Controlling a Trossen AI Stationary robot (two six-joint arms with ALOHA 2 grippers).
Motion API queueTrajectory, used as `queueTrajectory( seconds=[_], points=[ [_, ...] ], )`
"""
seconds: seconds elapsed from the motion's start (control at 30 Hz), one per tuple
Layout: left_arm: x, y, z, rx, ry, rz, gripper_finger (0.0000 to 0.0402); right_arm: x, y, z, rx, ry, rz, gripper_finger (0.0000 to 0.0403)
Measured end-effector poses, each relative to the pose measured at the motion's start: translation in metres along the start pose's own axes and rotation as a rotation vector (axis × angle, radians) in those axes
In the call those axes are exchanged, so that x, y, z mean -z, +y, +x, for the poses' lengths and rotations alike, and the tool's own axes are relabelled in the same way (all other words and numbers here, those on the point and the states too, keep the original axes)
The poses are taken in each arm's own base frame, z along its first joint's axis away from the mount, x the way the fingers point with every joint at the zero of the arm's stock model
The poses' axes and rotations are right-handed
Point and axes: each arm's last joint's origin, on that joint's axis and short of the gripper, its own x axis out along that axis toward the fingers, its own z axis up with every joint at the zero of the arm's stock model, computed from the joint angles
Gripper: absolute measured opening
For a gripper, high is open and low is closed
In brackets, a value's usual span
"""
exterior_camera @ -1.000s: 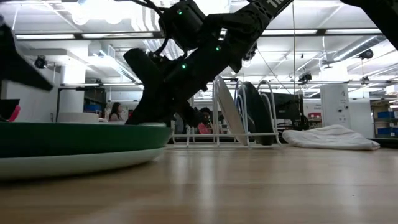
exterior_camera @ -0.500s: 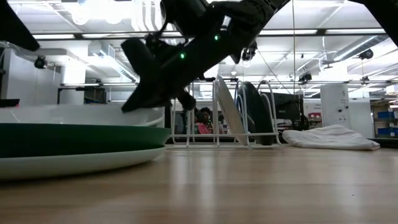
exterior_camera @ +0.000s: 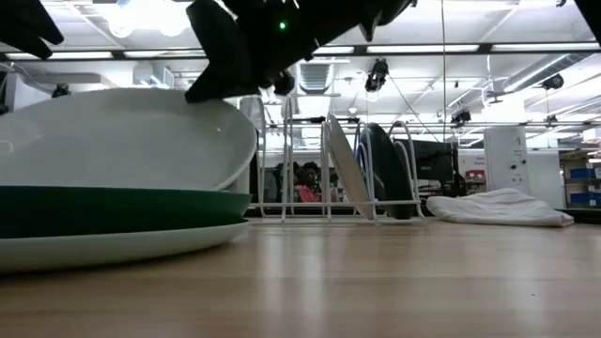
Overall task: Sort dishes
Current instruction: Put the white plate in the dishwasher rack
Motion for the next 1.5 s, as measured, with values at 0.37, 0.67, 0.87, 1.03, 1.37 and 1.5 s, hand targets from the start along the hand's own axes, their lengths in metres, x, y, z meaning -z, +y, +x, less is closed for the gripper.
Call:
queueTrajectory(
  seconds=[0.37, 0.67, 0.87, 1.03, 1.37, 1.5],
  points=[
    [0.009, 0.011, 0.01, -0.022, -0.018, 0.017, 0.0169, -0.01, 0.024, -0.01, -0.012, -0.116, -0.164, 0.0],
    [0.018, -0.002, 0.011, 0.104, -0.028, 0.081, 0.0169, -0.018, 0.031, -0.015, 0.03, -0.195, -0.251, 0.0],
    [0.026, -0.002, 0.016, 0.088, -0.042, 0.113, 0.0168, -0.022, 0.036, -0.019, 0.034, -0.238, -0.285, 0.0],
    [0.031, 0.0, 0.022, 0.096, -0.076, 0.134, 0.0143, -0.023, 0.04, -0.021, 0.029, -0.249, -0.289, 0.0],
    [0.03, -0.002, 0.02, 0.107, -0.077, 0.159, 0.0026, -0.019, 0.04, -0.019, 0.026, -0.216, -0.288, 0.0],
    [0.029, -0.004, 0.019, 0.114, -0.08, 0.177, 0.0026, -0.017, 0.04, -0.02, 0.013, -0.19, -0.229, 0.0004]
  ],
)
